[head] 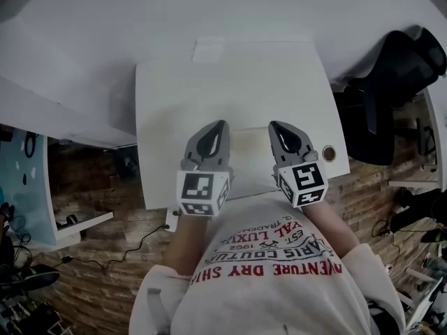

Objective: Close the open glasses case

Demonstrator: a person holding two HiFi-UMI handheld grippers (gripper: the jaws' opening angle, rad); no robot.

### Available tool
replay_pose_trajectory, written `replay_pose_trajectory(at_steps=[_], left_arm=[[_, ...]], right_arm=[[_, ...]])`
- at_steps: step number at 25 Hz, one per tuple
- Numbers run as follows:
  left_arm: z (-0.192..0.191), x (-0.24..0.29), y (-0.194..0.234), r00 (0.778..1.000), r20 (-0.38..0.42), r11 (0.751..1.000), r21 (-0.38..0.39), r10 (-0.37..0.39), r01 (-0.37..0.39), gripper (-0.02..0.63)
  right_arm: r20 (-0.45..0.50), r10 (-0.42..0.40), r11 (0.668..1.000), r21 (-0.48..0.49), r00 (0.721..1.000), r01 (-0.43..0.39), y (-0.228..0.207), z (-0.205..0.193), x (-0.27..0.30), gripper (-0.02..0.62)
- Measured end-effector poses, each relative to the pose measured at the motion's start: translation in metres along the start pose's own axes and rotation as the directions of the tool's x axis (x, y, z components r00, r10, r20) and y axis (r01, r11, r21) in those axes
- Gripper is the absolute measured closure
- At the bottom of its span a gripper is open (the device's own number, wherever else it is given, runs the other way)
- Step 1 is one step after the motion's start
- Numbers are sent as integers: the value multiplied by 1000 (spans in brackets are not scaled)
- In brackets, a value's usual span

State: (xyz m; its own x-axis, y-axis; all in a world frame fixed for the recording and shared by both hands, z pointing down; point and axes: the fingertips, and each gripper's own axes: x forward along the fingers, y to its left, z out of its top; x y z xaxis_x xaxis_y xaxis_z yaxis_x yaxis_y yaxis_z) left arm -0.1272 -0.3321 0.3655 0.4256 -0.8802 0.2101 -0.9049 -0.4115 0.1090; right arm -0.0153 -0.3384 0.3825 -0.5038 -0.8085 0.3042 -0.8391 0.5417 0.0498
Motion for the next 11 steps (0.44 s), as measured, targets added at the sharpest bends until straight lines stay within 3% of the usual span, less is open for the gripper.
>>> replay_pose_trajectory(at_steps=[11], left_arm=[[-6,12,1,1000,-16,1000,-12,4,-4,601]], right_arm=[[-36,3,1000,-16,999,-4,-6,-10,5,583]])
